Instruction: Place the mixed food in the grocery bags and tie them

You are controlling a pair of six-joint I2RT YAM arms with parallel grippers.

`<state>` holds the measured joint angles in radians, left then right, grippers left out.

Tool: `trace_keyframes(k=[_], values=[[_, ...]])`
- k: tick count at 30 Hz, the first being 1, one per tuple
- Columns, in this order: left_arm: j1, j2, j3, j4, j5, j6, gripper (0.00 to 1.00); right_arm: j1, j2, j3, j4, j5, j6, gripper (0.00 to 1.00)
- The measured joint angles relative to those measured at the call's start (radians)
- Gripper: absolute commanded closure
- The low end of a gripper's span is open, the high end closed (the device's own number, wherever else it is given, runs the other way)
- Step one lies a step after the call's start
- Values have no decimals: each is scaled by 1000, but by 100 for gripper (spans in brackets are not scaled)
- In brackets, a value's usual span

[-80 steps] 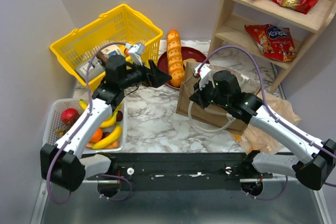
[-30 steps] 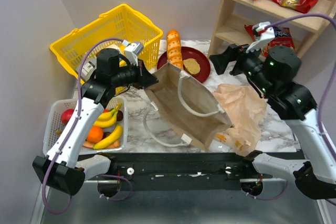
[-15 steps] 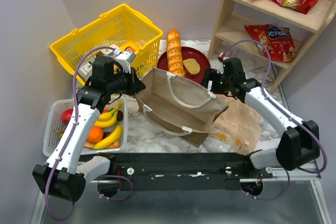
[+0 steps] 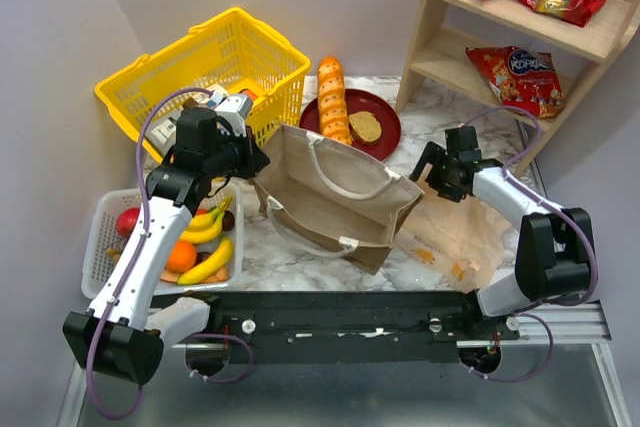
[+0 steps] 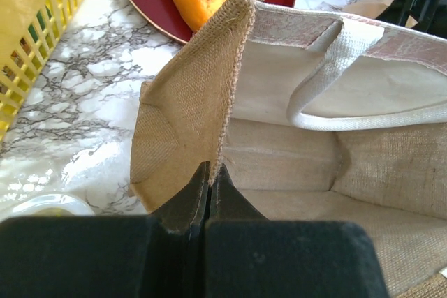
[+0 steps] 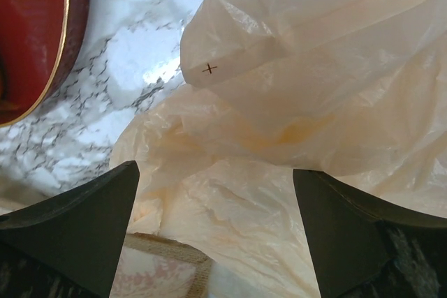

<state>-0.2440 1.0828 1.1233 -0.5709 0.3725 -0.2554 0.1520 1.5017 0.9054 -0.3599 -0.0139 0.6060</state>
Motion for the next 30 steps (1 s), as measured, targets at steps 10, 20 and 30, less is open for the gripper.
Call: trace_keyframes(k=[10, 20, 30], values=[[0, 2, 36, -5, -65, 9, 98, -100, 13, 5, -54, 256, -47, 0], [-2, 10, 5, 31, -82, 6, 97, -6, -209, 32, -137, 412, -143, 1], [-35, 110, -32, 137, -28, -2, 97, 149, -269, 510, -293, 334, -375, 0]])
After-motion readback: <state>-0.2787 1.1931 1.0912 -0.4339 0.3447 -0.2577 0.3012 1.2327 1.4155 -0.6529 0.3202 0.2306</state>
